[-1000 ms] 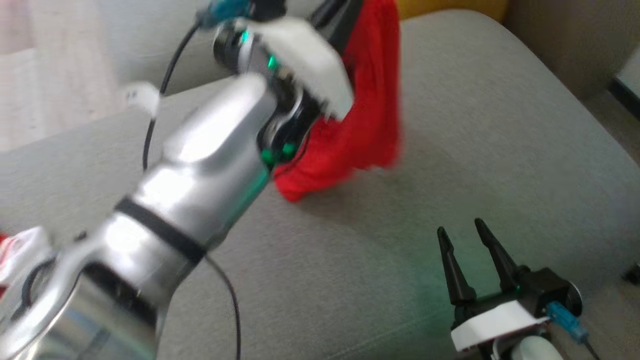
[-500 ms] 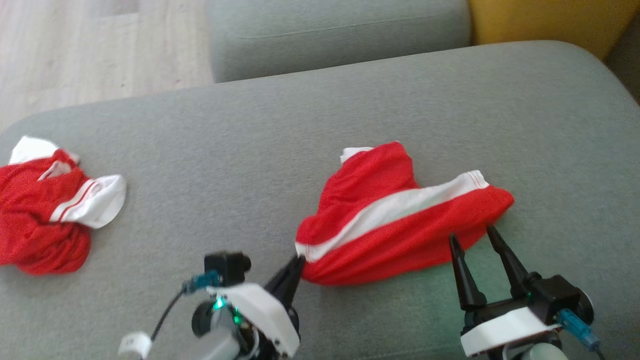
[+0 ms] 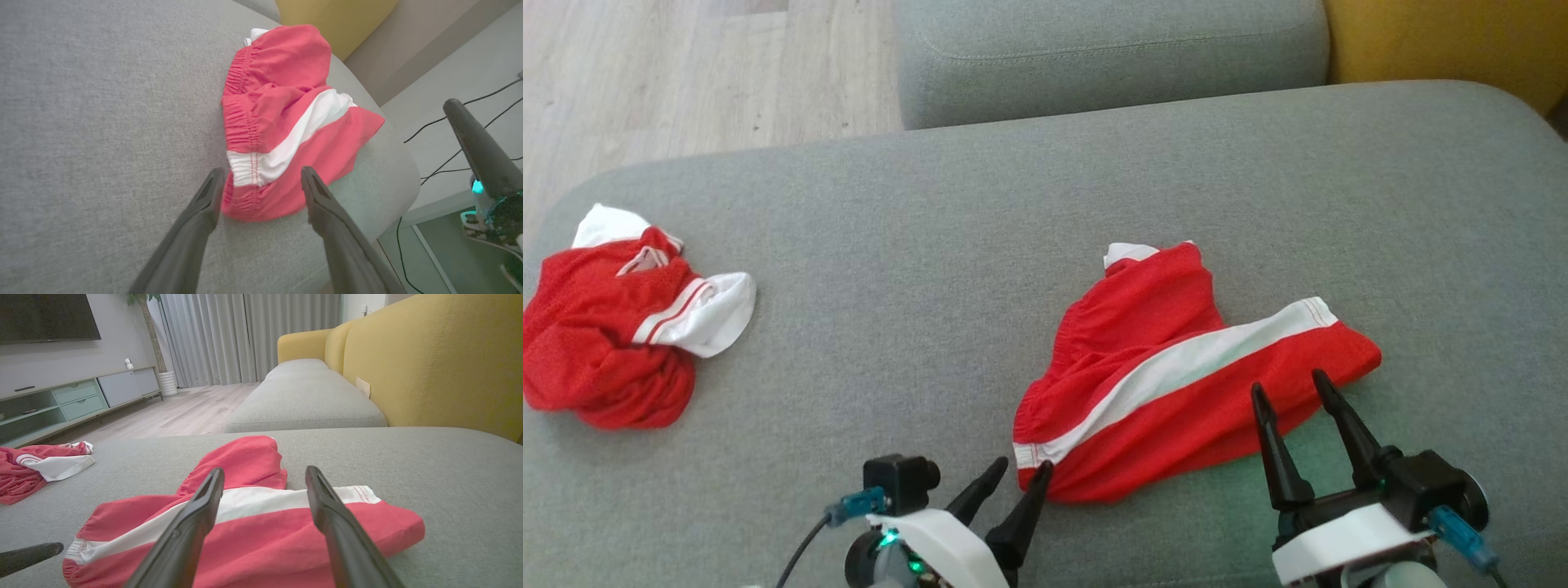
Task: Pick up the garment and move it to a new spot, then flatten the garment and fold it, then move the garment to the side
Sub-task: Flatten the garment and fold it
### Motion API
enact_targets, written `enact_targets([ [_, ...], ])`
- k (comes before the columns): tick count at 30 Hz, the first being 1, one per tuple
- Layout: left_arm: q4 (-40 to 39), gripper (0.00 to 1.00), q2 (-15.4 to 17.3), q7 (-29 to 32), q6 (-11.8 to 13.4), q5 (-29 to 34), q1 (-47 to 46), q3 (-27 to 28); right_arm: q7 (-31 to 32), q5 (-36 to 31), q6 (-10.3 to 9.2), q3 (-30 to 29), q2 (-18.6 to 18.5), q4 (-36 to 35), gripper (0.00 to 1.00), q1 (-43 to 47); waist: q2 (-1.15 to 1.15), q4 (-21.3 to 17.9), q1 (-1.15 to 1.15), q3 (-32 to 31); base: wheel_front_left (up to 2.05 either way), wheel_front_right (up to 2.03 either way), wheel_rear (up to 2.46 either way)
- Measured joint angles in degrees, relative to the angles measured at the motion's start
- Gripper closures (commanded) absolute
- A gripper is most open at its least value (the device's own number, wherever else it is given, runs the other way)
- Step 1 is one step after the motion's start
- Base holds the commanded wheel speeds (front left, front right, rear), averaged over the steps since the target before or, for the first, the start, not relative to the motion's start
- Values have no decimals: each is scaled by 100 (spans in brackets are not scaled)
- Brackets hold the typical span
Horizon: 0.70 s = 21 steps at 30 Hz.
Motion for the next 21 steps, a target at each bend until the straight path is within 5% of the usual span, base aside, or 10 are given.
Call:
enact_targets([
  [10, 490, 0, 53, 204, 118, 137, -183, -45, 0, 1, -1, 41, -54, 1, 0, 21, 0, -201, 0, 10, 0, 0, 0],
  [19, 925, 0, -89, 203, -113, 135, -364, -43, 0, 1, -1, 42, -98, -5, 0, 56, 0, -284, 0, 75, 0, 0, 0],
  [20, 968, 12, -111, 202, -120, 133, -389, -42, 0, 1, -1, 42, -103, -7, 0, 56, 0, -286, 0, 82, 0, 0, 0],
  [21, 1005, 38, -132, 200, -166, 133, -420, -40, 0, 1, -1, 42, -111, -8, 0, 57, 0, -287, 0, 88, 0, 0, 0],
])
